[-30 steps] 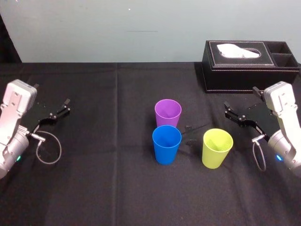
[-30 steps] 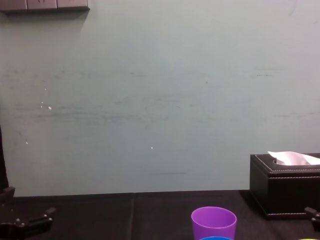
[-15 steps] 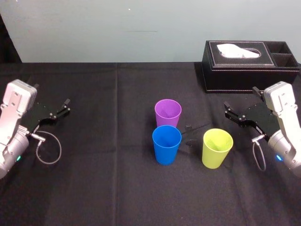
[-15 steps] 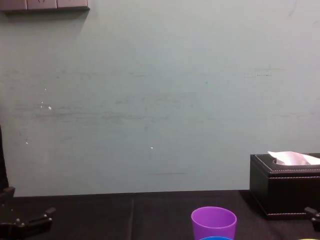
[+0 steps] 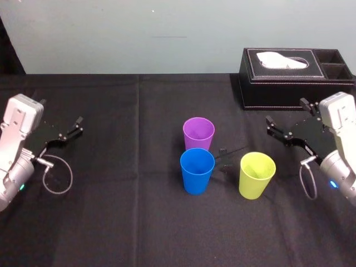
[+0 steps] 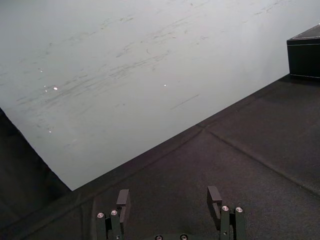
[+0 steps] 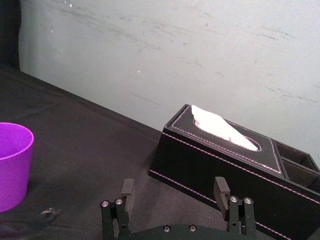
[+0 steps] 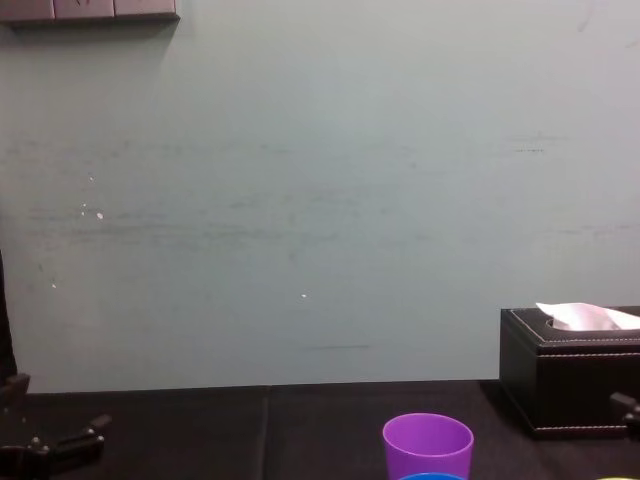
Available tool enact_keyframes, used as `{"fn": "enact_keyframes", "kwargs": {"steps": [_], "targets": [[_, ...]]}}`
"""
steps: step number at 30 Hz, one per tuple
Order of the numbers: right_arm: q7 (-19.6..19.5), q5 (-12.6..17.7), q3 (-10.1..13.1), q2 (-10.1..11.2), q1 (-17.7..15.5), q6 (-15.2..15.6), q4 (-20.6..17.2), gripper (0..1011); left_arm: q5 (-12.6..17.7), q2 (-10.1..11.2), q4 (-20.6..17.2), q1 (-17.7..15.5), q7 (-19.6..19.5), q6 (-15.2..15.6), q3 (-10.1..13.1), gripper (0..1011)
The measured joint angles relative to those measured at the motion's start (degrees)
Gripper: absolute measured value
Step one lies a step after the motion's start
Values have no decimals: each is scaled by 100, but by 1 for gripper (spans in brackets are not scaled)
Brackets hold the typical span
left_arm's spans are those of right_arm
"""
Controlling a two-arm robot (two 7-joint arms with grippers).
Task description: Stack the three plastic cups sequentially using one hand.
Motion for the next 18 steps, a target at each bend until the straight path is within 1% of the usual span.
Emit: {"fn": "enact_keyframes", "kwargs": {"steps": [3, 4, 7, 10, 11, 13, 14, 16, 17, 18], "targets": [[40, 60, 94, 58, -106, 48, -152, 1003, 0, 0, 0, 0, 0, 0, 0, 1011], [64, 109, 160, 108, -199, 82, -261, 1003, 0, 0, 0, 0, 0, 0, 0, 1011], [106, 179, 266, 199, -355, 120, -417, 1003, 0, 0, 0, 0, 0, 0, 0, 1011], [211, 334, 442, 355, -638, 142, -657, 1003, 0, 0, 0, 0, 0, 0, 0, 1012], [280, 438, 540, 459, -817, 155, -793, 1003, 0, 0, 0, 0, 0, 0, 0, 1011], [369, 549, 632, 562, -999, 171, -919, 1003, 0, 0, 0, 0, 0, 0, 0, 1011], [461, 638, 717, 661, -1170, 177, -1027, 1003, 0, 0, 0, 0, 0, 0, 0, 1011], [557, 692, 780, 769, -1334, 174, -1129, 1003, 0, 0, 0, 0, 0, 0, 0, 1011], [649, 747, 846, 873, -1497, 170, -1227, 1003, 0, 0, 0, 0, 0, 0, 0, 1011], [684, 771, 884, 923, -1586, 169, -1276, 1003, 0, 0, 0, 0, 0, 0, 0, 1011]]}}
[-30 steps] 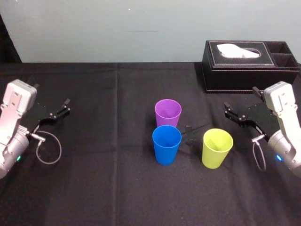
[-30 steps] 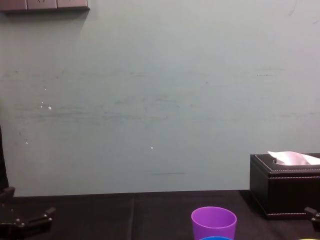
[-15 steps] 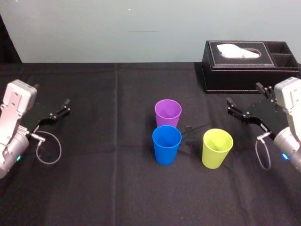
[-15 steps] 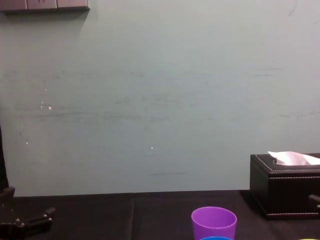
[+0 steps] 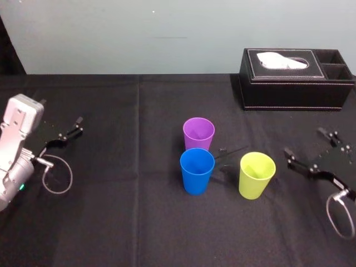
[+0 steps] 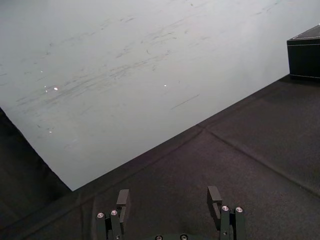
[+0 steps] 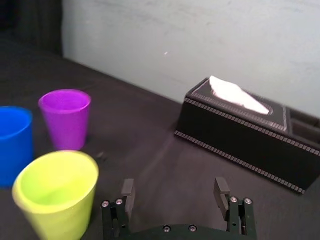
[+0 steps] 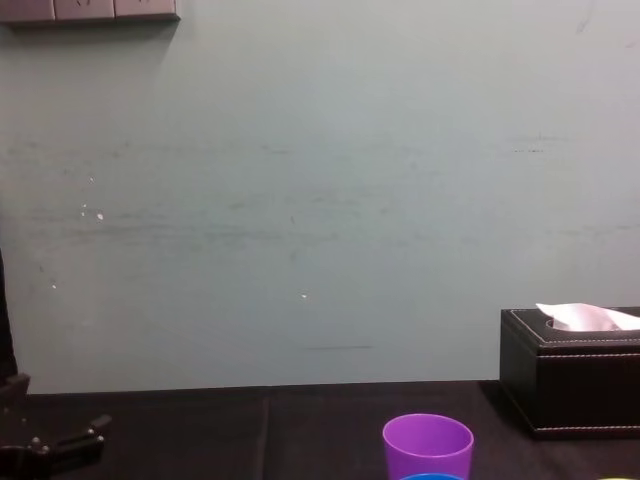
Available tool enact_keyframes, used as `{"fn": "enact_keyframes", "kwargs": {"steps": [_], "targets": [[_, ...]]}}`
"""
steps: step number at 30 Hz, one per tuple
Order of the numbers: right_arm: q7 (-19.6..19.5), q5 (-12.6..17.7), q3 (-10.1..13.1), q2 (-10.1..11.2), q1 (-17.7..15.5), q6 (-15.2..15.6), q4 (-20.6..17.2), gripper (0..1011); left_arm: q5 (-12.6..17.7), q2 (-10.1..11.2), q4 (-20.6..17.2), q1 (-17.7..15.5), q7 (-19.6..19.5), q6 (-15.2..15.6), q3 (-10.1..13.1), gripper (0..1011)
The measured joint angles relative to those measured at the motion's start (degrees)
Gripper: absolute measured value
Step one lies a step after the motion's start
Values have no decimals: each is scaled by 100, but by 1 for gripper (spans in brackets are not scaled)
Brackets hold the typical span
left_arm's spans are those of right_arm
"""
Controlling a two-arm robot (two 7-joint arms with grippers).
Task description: Stack the three plastic cups sequentially using one hand.
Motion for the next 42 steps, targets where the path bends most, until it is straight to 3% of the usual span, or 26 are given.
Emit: {"fn": "enact_keyframes", "kwargs": {"steps": [5, 10, 19, 42], "targets": [[221, 233, 217, 209, -545, 15, -280, 1003, 0, 0, 0, 0, 0, 0, 0, 1011], [405, 324, 236, 211, -787, 19, -368, 1003, 0, 0, 0, 0, 0, 0, 0, 1012], [684, 314, 73, -36, -870, 13, -325, 1003, 0, 0, 0, 0, 0, 0, 0, 1011], [983, 92, 62, -582, -805, -14, -311, 1003, 0, 0, 0, 0, 0, 0, 0, 1011]]}}
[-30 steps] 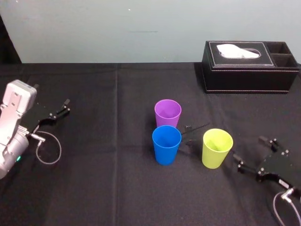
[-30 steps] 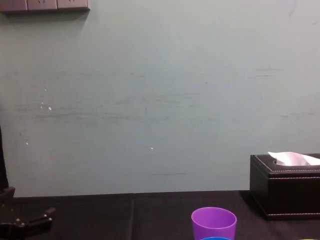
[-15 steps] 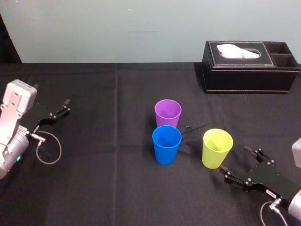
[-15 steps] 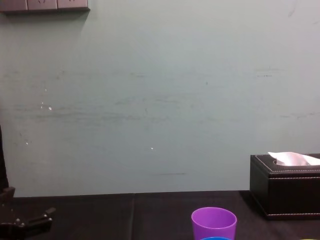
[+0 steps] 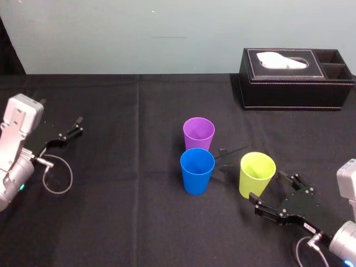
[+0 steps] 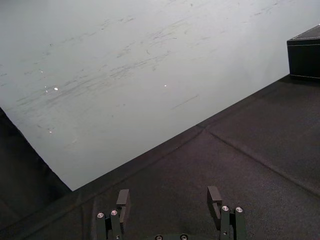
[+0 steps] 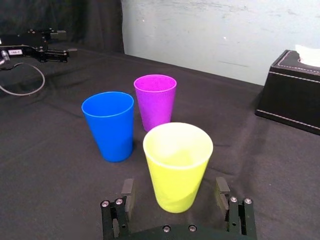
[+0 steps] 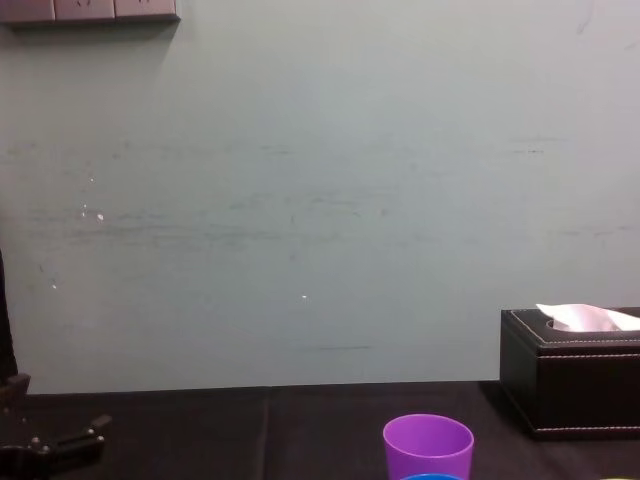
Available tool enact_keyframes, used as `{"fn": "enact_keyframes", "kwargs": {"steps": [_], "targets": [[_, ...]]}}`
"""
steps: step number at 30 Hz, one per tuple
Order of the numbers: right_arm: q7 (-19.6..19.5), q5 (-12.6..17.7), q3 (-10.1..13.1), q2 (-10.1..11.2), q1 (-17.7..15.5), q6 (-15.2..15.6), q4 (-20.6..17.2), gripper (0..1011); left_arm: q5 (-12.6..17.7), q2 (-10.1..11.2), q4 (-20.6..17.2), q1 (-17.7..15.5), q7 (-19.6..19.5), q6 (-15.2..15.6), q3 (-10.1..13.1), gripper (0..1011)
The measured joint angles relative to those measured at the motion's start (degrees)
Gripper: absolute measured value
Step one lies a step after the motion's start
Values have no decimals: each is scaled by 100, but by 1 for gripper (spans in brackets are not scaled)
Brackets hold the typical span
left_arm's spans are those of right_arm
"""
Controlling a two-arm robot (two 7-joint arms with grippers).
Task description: Stack the three plastic cups sequentially using one hand.
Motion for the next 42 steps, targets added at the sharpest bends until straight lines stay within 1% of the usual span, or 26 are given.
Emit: {"fn": "enact_keyframes", "kwargs": {"steps": [6, 20, 32, 42], "targets": [[29, -81, 11, -106, 15, -11, 19, 1003, 0, 0, 0, 0, 0, 0, 0, 1011], [48, -201, 132, -380, 42, 75, 103, 1003, 0, 0, 0, 0, 0, 0, 0, 1011], [257, -255, 180, -597, 215, 175, 267, 1003, 0, 0, 0, 0, 0, 0, 0, 1011], [361, -385, 210, -763, 354, 236, 374, 1003, 0, 0, 0, 0, 0, 0, 0, 1011]]}}
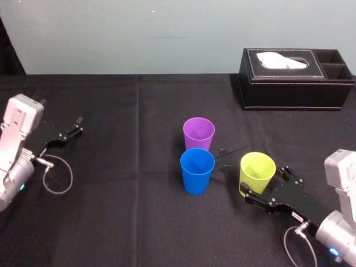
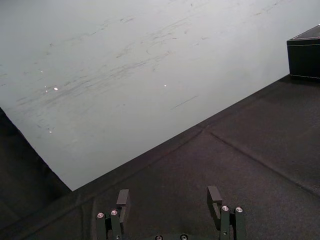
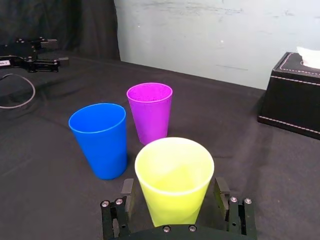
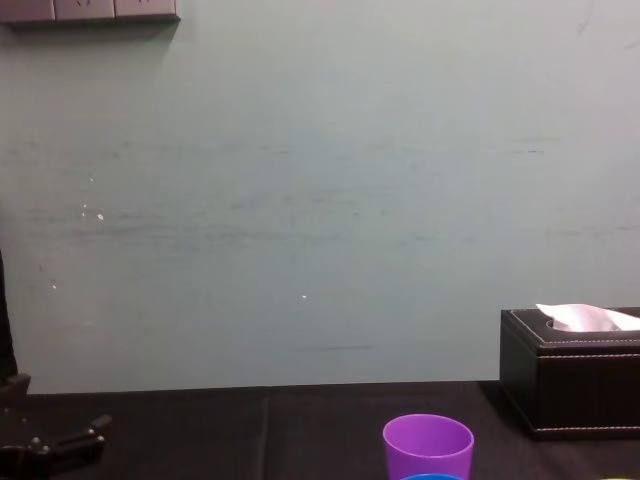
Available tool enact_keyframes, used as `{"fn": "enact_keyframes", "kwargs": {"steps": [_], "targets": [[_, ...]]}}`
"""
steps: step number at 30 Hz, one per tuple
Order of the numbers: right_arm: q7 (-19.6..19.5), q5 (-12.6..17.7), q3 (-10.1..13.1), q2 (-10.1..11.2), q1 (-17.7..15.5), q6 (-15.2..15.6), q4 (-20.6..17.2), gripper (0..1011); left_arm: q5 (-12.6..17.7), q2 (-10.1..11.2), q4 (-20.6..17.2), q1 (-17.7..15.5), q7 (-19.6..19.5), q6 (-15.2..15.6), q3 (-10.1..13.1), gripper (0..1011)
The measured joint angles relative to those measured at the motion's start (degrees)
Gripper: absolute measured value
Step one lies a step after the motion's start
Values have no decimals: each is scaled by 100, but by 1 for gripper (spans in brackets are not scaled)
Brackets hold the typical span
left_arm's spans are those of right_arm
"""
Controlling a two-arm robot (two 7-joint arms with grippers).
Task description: Stack the three plastic cups sequentially using one hand.
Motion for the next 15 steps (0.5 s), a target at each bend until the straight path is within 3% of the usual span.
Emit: {"fn": "enact_keyframes", "kwargs": {"steps": [15], "targets": [[76, -232, -24, -229, 224, 107, 171, 1003, 0, 0, 0, 0, 0, 0, 0, 1011]]}}
